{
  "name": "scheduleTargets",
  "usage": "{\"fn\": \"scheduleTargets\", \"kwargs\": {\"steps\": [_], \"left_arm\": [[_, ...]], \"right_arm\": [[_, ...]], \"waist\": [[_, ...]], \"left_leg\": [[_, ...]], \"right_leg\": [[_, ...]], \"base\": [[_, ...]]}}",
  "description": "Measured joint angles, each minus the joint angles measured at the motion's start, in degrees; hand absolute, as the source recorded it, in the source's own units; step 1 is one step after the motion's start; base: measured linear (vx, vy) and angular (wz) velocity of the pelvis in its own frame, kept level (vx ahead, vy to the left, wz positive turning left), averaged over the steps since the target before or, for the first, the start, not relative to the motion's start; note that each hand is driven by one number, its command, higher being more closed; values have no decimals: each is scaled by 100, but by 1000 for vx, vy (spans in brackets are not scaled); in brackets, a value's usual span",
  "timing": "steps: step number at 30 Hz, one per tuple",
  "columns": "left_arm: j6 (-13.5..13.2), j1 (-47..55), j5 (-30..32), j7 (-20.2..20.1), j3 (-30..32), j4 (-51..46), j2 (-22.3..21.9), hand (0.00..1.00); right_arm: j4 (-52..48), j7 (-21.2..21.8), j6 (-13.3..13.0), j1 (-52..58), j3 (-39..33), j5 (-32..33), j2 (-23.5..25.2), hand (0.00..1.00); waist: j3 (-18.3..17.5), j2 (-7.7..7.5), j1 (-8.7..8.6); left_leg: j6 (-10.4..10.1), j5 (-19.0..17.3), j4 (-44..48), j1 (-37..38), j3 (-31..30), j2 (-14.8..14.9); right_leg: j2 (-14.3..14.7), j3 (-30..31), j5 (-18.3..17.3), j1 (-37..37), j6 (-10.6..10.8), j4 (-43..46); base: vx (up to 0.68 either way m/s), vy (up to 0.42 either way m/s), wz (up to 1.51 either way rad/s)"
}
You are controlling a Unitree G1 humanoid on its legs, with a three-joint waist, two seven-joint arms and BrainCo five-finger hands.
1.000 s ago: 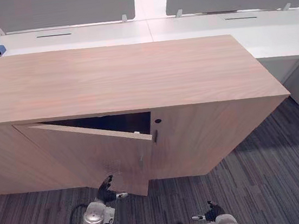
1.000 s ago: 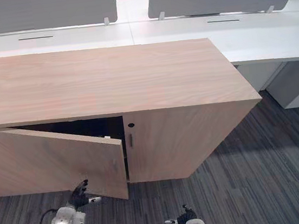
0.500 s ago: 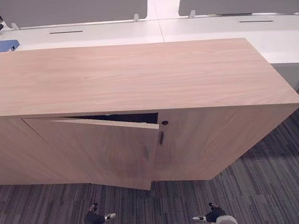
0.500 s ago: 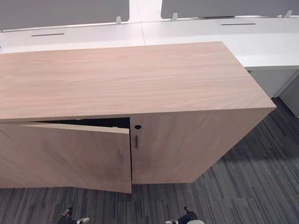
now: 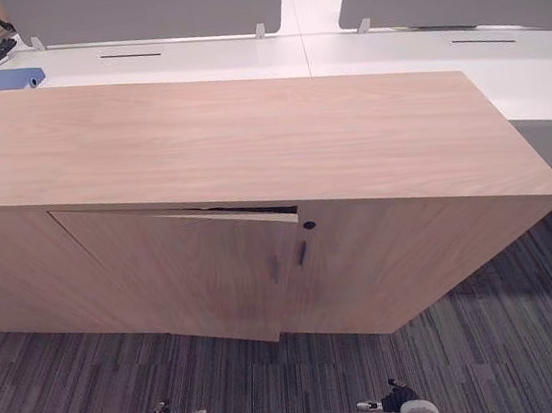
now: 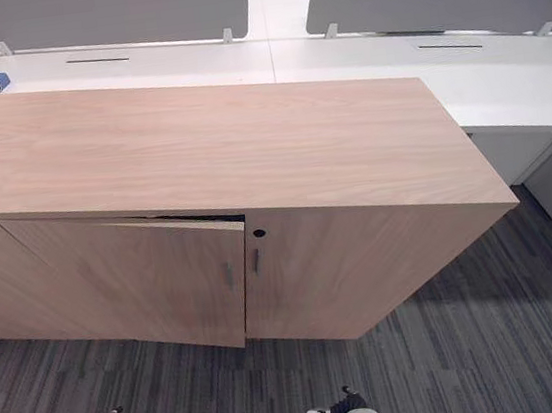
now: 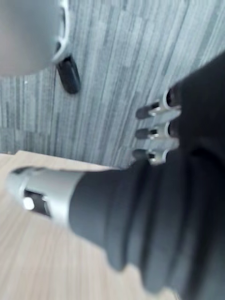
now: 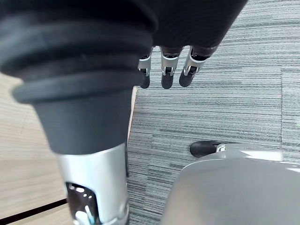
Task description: Walk over to the cabinet, pick up the folder, carry it to the office cabinet, place the folder inside the office cabinet, then close the office cabinet door
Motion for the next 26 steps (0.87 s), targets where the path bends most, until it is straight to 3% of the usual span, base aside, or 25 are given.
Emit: {"fn": "scheduleTargets", "kwargs": {"steps": [26], "left_arm": [[48,-18,404,-190,-57,14,25,0]], "right_arm": [[211,33,8,-70,-1,6,-51,0]], "waist": [[129,40,-6]], "left_leg": [[-18,-51,1,117,135,9]], "right_leg": [[8,51,-30,100,-44,-74]], "base": [[-3,-34,-2]]}}
